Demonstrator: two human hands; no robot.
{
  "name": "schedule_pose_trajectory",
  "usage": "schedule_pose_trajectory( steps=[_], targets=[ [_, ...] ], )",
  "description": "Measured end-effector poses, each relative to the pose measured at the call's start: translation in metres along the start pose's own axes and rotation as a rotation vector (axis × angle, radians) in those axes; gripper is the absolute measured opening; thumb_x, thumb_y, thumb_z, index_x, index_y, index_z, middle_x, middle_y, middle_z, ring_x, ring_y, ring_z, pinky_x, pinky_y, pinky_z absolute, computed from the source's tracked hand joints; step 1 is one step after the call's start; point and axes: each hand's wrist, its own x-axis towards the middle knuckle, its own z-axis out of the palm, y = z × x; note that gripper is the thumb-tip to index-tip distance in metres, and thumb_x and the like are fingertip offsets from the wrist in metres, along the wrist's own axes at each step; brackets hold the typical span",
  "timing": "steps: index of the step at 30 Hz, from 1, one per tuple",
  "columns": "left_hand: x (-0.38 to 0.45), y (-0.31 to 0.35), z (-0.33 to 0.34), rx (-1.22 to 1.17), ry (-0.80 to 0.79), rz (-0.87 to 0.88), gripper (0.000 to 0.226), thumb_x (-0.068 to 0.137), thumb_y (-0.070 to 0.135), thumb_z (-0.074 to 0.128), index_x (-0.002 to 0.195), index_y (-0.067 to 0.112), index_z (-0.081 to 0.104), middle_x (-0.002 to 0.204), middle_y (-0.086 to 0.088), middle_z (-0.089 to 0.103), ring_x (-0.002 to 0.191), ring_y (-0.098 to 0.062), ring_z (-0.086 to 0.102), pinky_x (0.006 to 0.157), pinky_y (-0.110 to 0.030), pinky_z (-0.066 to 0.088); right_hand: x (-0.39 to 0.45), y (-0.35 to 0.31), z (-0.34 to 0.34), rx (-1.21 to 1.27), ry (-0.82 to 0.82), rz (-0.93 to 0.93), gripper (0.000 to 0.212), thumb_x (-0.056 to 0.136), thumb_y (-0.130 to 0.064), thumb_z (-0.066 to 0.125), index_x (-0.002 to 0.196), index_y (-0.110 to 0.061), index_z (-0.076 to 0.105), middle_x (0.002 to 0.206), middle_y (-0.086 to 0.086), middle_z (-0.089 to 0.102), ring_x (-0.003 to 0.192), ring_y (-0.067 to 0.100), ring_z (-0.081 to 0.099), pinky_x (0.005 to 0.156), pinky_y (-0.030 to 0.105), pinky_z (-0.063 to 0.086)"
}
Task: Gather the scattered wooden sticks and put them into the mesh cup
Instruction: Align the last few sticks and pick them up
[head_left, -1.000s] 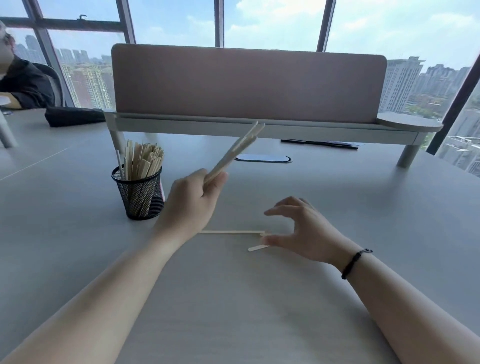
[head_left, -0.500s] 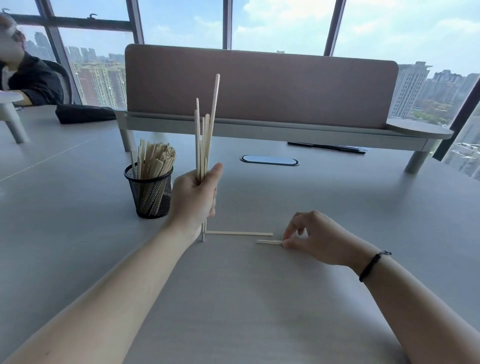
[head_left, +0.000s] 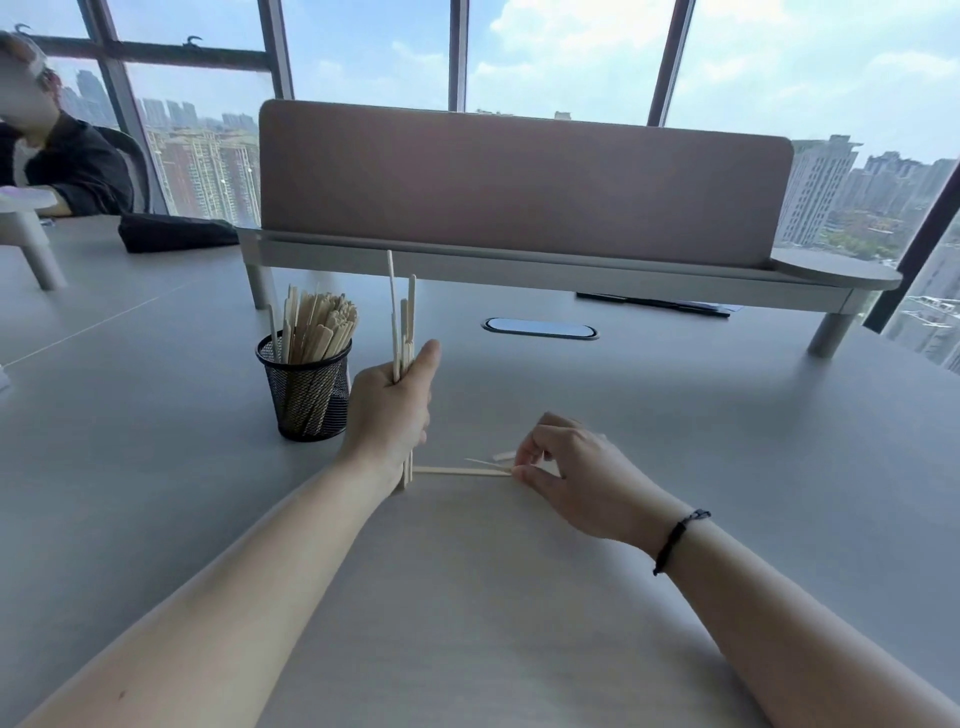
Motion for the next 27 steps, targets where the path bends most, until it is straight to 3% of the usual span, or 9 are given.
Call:
schedule_pose_trajectory(
  steps=[5, 12, 15, 20, 23, 27],
  targets=[
    [0.0, 0.001, -0.002, 0.022, 0.034, -0.011, 0.059, 0.094, 0.042, 0.064, 0.05, 0.022, 0.031, 0.041, 0.004, 0.026, 0.038, -0.018, 0.024, 0.041, -0.021, 0.023, 0.022, -0.015, 0.02, -0.037, -0.033, -0.027, 0.01, 0.092, -0.036, 0.062, 0.095, -0.028, 0.067, 0.112, -0.009, 0.061, 0.111, 0.017, 0.05, 0.098, 0.037, 0.039],
    [0.0, 0.001, -0.002, 0.051, 0.05, -0.03, 0.055, 0.09, 0.041, 0.068, 0.046, 0.016, 0.046, 0.047, -0.003, 0.04, 0.041, -0.019, 0.033, 0.043, -0.022, 0.025, 0.027, -0.029, 0.015, 0.041, -0.03, 0.027, 0.01, 0.086, -0.02, 0.069, 0.095, -0.024, 0.072, 0.081, -0.016, 0.063, 0.092, 0.013, 0.064, 0.085, 0.029, 0.047],
    [0.0, 0.002, -0.001, 0.087, 0.054, -0.038, 0.05, 0.089, 0.042, 0.069, 0.054, 0.012, 0.049, 0.055, -0.009, 0.043, 0.044, -0.02, 0.034, 0.043, -0.024, 0.027, 0.026, -0.032, 0.011, 0.084, -0.094, 0.068, 0.019, 0.083, -0.018, 0.071, 0.101, -0.023, 0.072, 0.079, -0.015, 0.066, 0.086, 0.011, 0.064, 0.085, 0.03, 0.052],
    [0.003, 0.0, -0.002, 0.082, 0.033, -0.054, 0.064, 0.091, 0.039, 0.068, 0.035, 0.015, 0.049, 0.059, -0.013, 0.053, 0.043, -0.02, 0.04, 0.041, -0.024, 0.029, 0.014, -0.028, 0.002, 0.019, -0.182, 0.057, 0.025, 0.089, -0.016, 0.059, 0.108, -0.023, 0.073, 0.089, -0.014, 0.067, 0.088, 0.009, 0.062, 0.08, 0.021, 0.05],
    [0.001, 0.002, -0.002, 0.056, 0.01, -0.064, 0.064, 0.093, 0.034, 0.067, 0.035, 0.016, 0.047, 0.056, -0.014, 0.051, 0.04, -0.02, 0.038, 0.042, -0.023, 0.027, 0.008, -0.017, -0.01, -0.035, -0.222, 0.069, 0.031, 0.091, -0.018, 0.059, 0.121, -0.028, 0.066, 0.09, -0.017, 0.064, 0.087, 0.004, 0.058, 0.079, 0.019, 0.046],
    [-0.001, 0.003, -0.002, 0.039, -0.012, -0.114, 0.061, 0.094, 0.032, 0.063, 0.04, 0.018, 0.038, 0.043, -0.005, 0.035, 0.034, -0.017, 0.027, 0.041, -0.022, 0.024, 0.004, 0.015, -0.029, -0.032, -0.214, 0.147, 0.064, 0.088, -0.021, 0.069, 0.146, -0.034, 0.043, 0.084, -0.018, 0.066, 0.083, -0.003, 0.056, 0.084, 0.026, 0.047]
  ],
)
